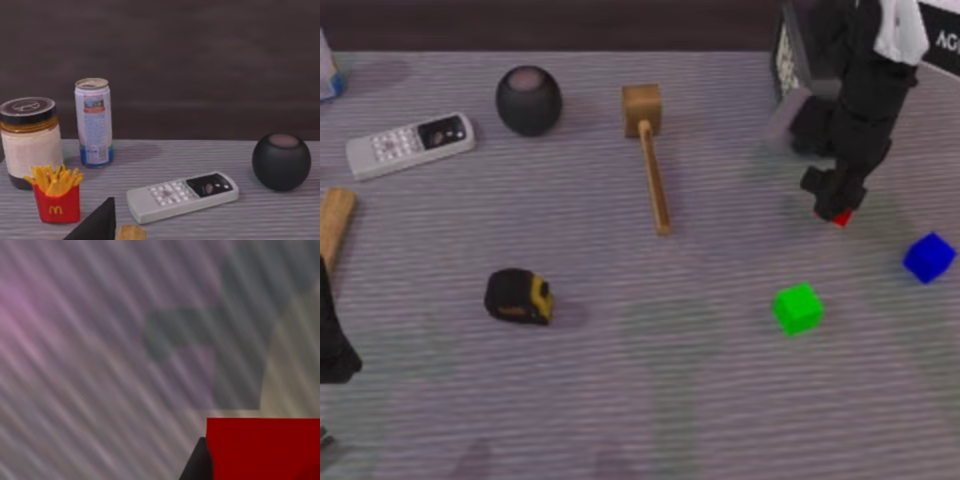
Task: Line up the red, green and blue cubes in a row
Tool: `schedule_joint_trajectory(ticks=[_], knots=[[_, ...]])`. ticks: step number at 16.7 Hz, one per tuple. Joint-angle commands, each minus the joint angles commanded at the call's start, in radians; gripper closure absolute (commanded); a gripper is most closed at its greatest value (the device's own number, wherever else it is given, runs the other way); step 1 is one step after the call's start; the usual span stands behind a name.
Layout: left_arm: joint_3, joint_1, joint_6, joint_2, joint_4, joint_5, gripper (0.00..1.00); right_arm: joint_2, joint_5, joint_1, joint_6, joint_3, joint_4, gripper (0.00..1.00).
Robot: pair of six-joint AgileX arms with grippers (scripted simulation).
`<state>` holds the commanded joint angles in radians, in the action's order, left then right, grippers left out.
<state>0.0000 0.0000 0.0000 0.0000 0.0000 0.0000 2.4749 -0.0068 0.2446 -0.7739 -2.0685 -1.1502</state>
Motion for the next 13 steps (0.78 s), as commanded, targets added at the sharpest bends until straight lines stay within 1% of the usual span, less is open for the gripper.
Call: schedule_joint_trajectory(ticks=[2, 4, 9, 11, 13], knots=[[0.0, 0.0, 0.0, 0.0, 0.0, 0.0, 0.0, -0.016, 0.0, 0.004, -0.001, -0.052, -0.076, 1.0], [0.0, 0.0, 0.0, 0.0, 0.0, 0.0, 0.0, -0.031, 0.0, 0.006, -0.002, -0.086, -0.118, 1.0], [0.0, 0.0, 0.0, 0.0, 0.0, 0.0, 0.0, -0.03, 0.0, 0.004, 0.0, -0.089, -0.121, 1.0], [0.0, 0.0, 0.0, 0.0, 0.0, 0.0, 0.0, -0.026, 0.0, 0.039, 0.007, -0.101, -0.128, 1.0], [0.0, 0.0, 0.0, 0.0, 0.0, 0.0, 0.0, -0.02, 0.001, 0.116, 0.024, -0.121, -0.14, 1.0]])
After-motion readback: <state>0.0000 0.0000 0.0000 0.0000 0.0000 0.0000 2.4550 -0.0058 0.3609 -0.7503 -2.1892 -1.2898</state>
